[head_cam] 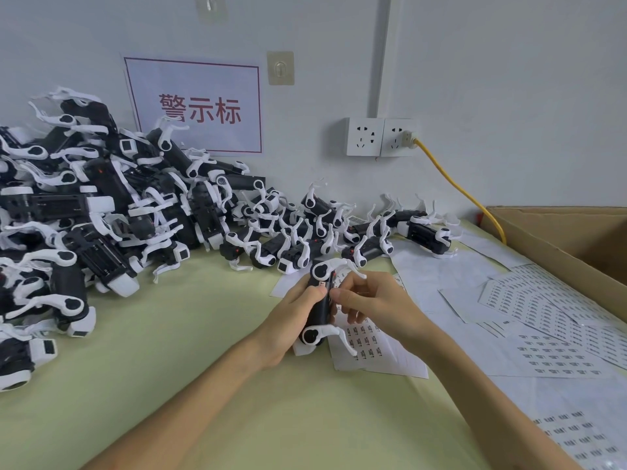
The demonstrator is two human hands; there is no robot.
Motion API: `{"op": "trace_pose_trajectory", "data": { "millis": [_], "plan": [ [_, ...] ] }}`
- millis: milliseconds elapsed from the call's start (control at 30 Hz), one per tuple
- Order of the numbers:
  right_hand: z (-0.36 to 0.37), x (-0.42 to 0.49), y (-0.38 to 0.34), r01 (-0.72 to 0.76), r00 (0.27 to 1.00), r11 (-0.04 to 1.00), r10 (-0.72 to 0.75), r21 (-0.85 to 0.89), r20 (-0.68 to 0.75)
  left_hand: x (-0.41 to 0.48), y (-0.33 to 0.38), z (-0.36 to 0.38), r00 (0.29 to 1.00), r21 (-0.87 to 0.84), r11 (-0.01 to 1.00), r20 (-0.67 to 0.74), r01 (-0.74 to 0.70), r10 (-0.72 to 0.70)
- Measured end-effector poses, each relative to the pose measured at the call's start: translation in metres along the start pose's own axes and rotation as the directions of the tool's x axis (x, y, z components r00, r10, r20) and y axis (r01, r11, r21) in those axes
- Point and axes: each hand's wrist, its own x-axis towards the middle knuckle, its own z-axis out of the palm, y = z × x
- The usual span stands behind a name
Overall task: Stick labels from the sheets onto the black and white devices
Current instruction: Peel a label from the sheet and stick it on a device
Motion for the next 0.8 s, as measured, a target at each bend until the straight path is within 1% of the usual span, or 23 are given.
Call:
{"op": "trace_pose_trajectory", "data": {
  "millis": [167,233,300,367,433,500,600,667,733,800],
  "plan": [
    [-0.005,0.002,0.002,-0.129,0.982,0.992,0.127,-0.008,-0.138,0.001,0.002,-0.001,0.986,-0.020,0.986,-0.008,0.167,-0.167],
    [-0.008,0.003,0.004,-0.168,0.968,0.986,0.163,-0.012,-0.188,0.000,0.003,-0.001,0.980,-0.090,0.976,0.005,0.199,-0.200],
    [-0.011,0.004,0.005,-0.181,0.953,0.983,0.175,-0.005,-0.246,0.002,0.003,-0.002,0.981,-0.213,0.958,0.004,0.191,-0.195],
    [-0.015,0.006,0.007,-0.175,0.936,0.985,0.170,0.013,-0.309,0.001,0.007,-0.005,0.986,-0.310,0.938,-0.012,0.154,-0.166],
    [-0.018,0.007,0.008,-0.151,0.919,0.986,0.164,0.065,-0.359,0.000,0.013,-0.007,0.986,-0.360,0.924,-0.047,0.132,-0.160],
    [-0.020,0.008,0.009,-0.124,0.910,0.986,0.160,0.115,-0.384,-0.001,0.015,-0.008,0.982,-0.370,0.919,-0.067,0.140,-0.176],
    [-0.019,0.008,0.008,-0.125,0.915,0.977,0.180,0.170,-0.362,-0.004,0.017,-0.007,0.978,-0.353,0.924,-0.081,0.150,-0.190],
    [-0.017,0.008,0.006,-0.145,0.928,0.968,0.205,0.207,-0.311,-0.006,0.018,-0.006,0.979,-0.305,0.939,-0.074,0.157,-0.188],
    [-0.017,0.007,0.004,-0.176,0.945,0.953,0.233,0.246,-0.228,-0.007,0.020,-0.005,0.982,-0.258,0.951,-0.038,0.168,-0.184],
    [-0.017,0.004,0.001,-0.199,0.969,0.943,0.230,0.265,-0.090,-0.007,0.020,-0.005,0.979,-0.196,0.961,-0.003,0.197,-0.202]
  ]
}}
